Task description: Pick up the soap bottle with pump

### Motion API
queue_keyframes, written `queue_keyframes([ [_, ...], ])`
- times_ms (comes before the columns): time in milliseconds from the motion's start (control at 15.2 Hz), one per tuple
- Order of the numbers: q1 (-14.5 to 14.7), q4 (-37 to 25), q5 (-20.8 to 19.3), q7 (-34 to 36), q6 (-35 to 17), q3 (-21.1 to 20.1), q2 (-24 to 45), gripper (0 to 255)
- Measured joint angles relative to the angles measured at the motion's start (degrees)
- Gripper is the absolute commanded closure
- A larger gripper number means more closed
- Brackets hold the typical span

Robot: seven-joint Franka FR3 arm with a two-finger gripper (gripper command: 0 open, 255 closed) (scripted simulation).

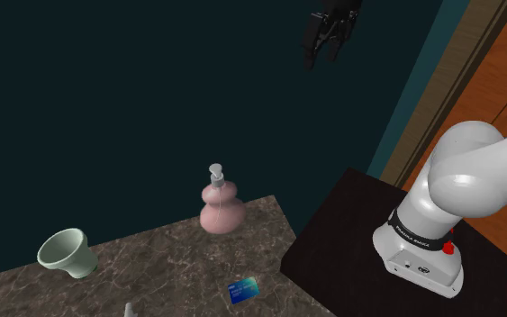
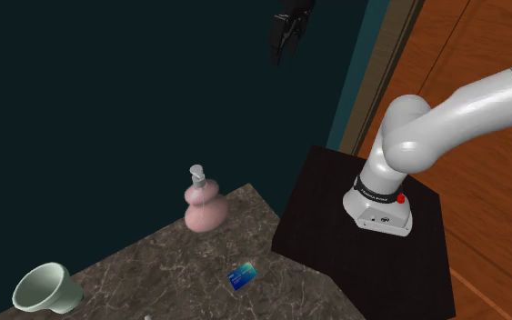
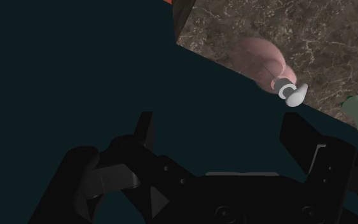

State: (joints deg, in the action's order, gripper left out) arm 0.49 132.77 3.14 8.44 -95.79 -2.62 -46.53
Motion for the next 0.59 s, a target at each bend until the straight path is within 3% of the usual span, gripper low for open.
queue_keyframes([
  [198,0.17,0.71,0.44,0.99,-1.70,-0.99,1.02,0],
  [594,1.08,4.39,2.52,6.34,-11.35,-6.48,6.94,0],
])
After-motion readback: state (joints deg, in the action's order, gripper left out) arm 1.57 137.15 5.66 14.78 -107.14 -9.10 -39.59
